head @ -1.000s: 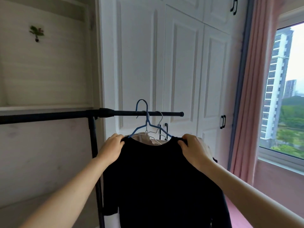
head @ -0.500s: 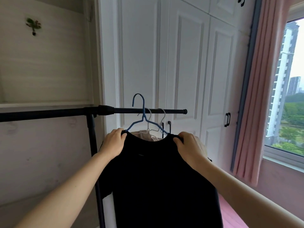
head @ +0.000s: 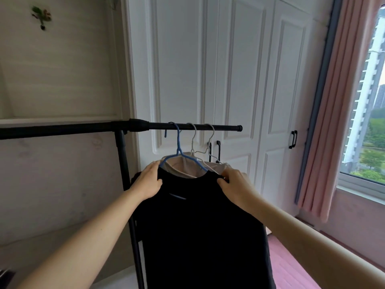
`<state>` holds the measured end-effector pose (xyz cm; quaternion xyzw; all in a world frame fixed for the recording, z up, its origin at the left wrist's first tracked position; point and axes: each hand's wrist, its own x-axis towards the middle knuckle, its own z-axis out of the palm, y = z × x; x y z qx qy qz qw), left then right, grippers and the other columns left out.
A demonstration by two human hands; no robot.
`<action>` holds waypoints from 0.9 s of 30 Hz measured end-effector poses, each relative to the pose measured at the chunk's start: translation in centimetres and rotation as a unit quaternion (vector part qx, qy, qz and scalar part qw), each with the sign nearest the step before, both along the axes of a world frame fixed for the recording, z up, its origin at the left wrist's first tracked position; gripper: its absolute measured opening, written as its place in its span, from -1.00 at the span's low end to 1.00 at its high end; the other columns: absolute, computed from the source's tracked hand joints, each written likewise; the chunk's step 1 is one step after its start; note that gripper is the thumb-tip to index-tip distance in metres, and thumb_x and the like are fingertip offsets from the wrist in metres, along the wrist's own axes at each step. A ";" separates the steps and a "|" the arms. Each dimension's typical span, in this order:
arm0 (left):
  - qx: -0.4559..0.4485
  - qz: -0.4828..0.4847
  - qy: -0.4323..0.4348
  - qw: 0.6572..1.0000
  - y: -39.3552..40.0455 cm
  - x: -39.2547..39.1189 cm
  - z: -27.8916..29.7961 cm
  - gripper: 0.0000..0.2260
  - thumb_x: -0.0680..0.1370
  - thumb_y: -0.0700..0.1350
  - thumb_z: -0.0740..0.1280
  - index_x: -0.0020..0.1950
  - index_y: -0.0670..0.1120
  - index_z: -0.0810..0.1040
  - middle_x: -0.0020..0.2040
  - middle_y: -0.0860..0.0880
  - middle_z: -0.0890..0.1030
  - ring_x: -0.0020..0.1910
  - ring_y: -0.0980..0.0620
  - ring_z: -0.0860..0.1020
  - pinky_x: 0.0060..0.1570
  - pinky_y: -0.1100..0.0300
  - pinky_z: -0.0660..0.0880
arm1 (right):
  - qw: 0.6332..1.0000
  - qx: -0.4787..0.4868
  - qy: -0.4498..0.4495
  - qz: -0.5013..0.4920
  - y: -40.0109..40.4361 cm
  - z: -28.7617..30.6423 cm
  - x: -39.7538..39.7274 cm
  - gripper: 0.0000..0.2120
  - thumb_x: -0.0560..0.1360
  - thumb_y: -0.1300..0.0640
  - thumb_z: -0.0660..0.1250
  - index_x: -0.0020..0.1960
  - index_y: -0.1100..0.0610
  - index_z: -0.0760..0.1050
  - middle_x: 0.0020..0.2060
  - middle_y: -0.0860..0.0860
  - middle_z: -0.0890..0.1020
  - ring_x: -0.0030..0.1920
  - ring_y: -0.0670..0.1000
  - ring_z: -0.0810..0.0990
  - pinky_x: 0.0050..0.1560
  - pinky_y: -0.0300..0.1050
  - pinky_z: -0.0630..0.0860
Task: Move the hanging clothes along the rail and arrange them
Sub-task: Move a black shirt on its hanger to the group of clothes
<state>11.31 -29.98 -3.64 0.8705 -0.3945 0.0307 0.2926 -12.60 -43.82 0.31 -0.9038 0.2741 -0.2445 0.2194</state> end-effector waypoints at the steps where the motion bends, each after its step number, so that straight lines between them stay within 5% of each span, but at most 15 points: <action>1: 0.005 0.005 -0.003 1.000 0.3 -0.4 -0.2 -0.35 0.58 -0.18 0.21 0.58 -0.06 -0.07 0.59 -0.06 -0.01 0.55 -0.03 0.03 0.52 0.03 0.04 | 1.000 0.006 0.001 0.001 0.2 0.0 -0.4 -0.80 0.49 0.11 0.20 0.05 0.06 0.54 -0.03 0.06 0.62 -0.06 0.09 0.58 0.03 0.02 0.54; 5: 0.046 0.019 0.000 0.999 2.0 -2.8 -0.6 -0.32 0.59 -0.18 0.19 0.57 -0.07 -0.18 0.59 -0.05 -0.14 0.56 -0.06 -0.01 0.48 0.11 0.03 | 1.000 0.014 -0.012 -0.001 1.3 -0.3 -2.0 -0.68 0.40 0.06 0.14 0.15 -0.08 0.38 0.04 0.01 0.62 0.00 0.12 0.59 0.04 0.10 0.56; 9: 0.051 0.009 -0.016 0.999 4.8 -6.2 -0.7 -0.39 0.57 -0.16 0.22 0.57 -0.12 0.03 0.56 -0.11 0.14 0.51 -0.10 0.18 0.45 0.10 0.18 | 0.999 -0.014 -0.031 0.043 4.2 0.4 -3.7 -0.68 0.46 0.18 0.15 0.21 0.06 0.43 0.12 0.02 0.55 0.08 0.10 0.54 0.07 0.04 0.51; 12: 0.015 0.009 -0.031 0.999 7.7 -9.1 0.0 -0.52 0.58 -0.19 0.21 0.49 -0.14 0.24 0.44 -0.13 0.37 0.41 -0.08 0.34 0.33 0.15 0.28 | 0.997 -0.055 -0.004 0.058 7.0 0.5 -4.9 -0.81 0.48 0.17 0.19 0.05 0.11 0.48 -0.07 -0.02 0.53 0.04 0.12 0.53 -0.08 -0.04 0.42; 14: -0.009 0.021 -0.057 0.998 10.4 -11.0 0.4 -0.59 0.56 -0.22 0.22 0.43 -0.14 0.35 0.34 -0.13 0.48 0.32 -0.06 0.43 0.27 0.19 0.33 | 0.996 -0.064 0.006 0.063 9.0 0.3 -5.7 -0.92 0.44 0.13 0.18 -0.22 0.06 0.40 -0.27 -0.07 0.50 -0.08 0.14 0.56 -0.16 -0.04 0.43; 18: -0.037 0.053 -0.085 0.994 15.9 -14.2 1.0 -0.68 0.57 -0.22 0.20 0.33 -0.12 0.46 0.21 -0.08 0.55 0.17 -0.04 0.52 0.16 0.18 0.42 | 0.993 -0.026 0.026 0.111 12.6 -0.3 -6.7 -0.69 0.48 0.21 0.18 -0.39 0.02 0.19 -0.44 -0.08 0.37 -0.41 -0.06 0.36 -0.40 -0.20 0.23; 21: -0.040 0.095 -0.121 0.987 21.2 -16.4 1.4 -0.70 0.57 -0.18 0.21 0.30 -0.07 0.48 0.15 -0.02 0.59 0.09 -0.01 0.55 0.12 0.10 0.49 | 0.989 0.015 0.039 0.143 16.5 -0.5 -8.2 -0.81 0.54 0.20 0.18 -0.14 0.24 0.53 -0.23 0.12 0.56 -0.25 0.07 0.52 -0.20 -0.05 0.47; 23: -0.042 0.121 -0.144 0.981 24.1 -17.2 1.8 -0.71 0.56 -0.19 0.23 0.28 -0.07 0.50 0.11 0.00 0.61 0.06 -0.01 0.56 0.07 0.13 0.49 | 0.985 0.033 0.043 0.164 18.8 -0.5 -8.8 -0.73 0.58 0.18 0.18 0.13 0.32 0.53 -0.03 0.19 0.60 -0.02 0.17 0.58 0.01 -0.06 0.49; 27: -0.069 0.175 -0.173 0.967 29.8 -18.3 3.1 -0.74 0.55 -0.19 0.23 0.23 -0.09 0.53 0.03 -0.02 0.64 0.03 -0.05 0.58 0.06 0.04 0.51 | 0.979 0.054 0.019 0.194 22.7 -0.6 -8.3 -0.75 0.58 0.18 0.21 0.12 0.30 0.56 0.03 0.16 0.63 0.05 0.17 0.60 0.07 -0.06 0.52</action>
